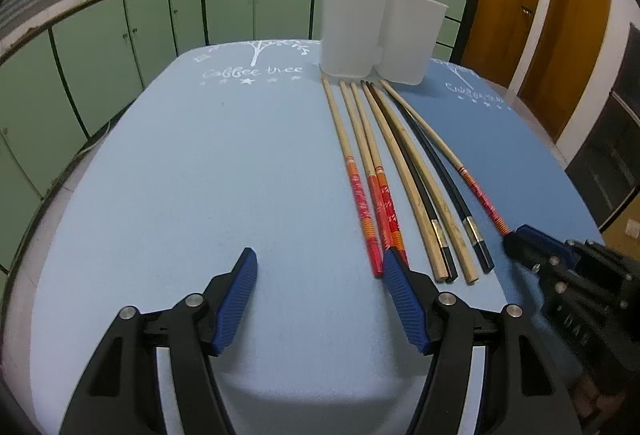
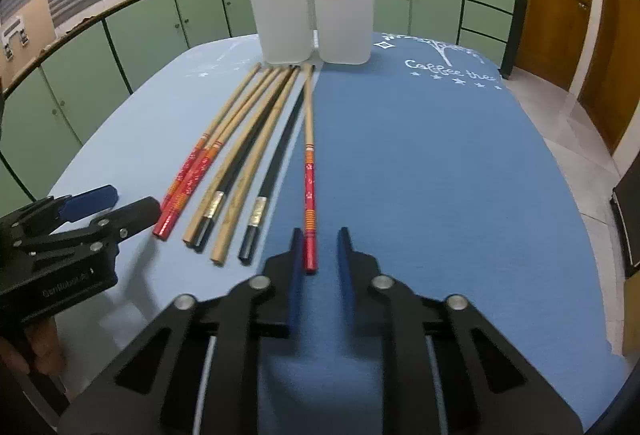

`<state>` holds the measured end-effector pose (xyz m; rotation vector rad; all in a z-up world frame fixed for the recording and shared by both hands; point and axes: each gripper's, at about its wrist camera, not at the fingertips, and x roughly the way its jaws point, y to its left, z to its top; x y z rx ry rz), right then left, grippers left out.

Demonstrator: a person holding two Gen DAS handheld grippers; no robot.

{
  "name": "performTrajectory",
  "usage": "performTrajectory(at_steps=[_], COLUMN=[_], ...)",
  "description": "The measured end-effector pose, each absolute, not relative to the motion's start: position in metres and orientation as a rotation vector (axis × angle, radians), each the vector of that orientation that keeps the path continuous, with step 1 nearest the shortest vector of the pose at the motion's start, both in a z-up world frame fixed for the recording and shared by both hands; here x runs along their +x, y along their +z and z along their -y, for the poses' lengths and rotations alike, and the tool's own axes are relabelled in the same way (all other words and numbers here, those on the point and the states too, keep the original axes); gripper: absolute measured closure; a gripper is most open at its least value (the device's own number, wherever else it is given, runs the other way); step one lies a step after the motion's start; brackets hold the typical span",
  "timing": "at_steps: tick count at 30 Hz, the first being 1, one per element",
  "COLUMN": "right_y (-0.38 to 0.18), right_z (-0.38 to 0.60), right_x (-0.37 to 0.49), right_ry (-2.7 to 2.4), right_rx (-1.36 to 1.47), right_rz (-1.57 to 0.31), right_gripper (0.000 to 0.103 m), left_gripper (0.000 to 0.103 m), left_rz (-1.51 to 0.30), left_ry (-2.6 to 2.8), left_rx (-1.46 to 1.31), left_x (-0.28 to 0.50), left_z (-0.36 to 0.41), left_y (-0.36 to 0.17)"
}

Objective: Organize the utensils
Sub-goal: 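Withdraw both tools from the holder back over the chopsticks, then grasp a red-patterned chopstick with the right tool while the left tool grasps another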

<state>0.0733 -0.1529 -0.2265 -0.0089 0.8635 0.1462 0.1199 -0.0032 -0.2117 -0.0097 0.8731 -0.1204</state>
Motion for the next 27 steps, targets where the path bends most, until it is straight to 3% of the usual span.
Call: performTrajectory(at_steps=[13,16,18,22,27], right_y=[-0.227,-0.226,-0.224,-0.222,-0.222], right_z=[0.177,0.178,0.18,0.185,0.188], right_x=[0.08,0.081,0.078,0.072,0.063], right_ry=[0.05,0.073,0.087,0.131,0.142], right_rx=[0.075,0.095,0.101,0.102,0.08], right_rz=[-0.873,-0.874,-0.863,-0.867,-0.867], right_gripper=[0.096,0.09,0.08,0.072,0.072], left_gripper=[0.049,0.05,0.052,0.056,0.056], left_rz=[-0.876,-0.865,-0.862,-0.873,-0.876], left_ry=[-0.118,-0.104,-0.104,-0.115,-0.115], left_rx=[-0.02,-0.008,-0.007,-0.036,-0.055], left_x=[0.121,0.123,0.123,0.123,0.12], left_z=[0.007,0.01,0.01,0.002,-0.002], left_y=[-0.211,-0.213,-0.214,-0.211,-0.21])
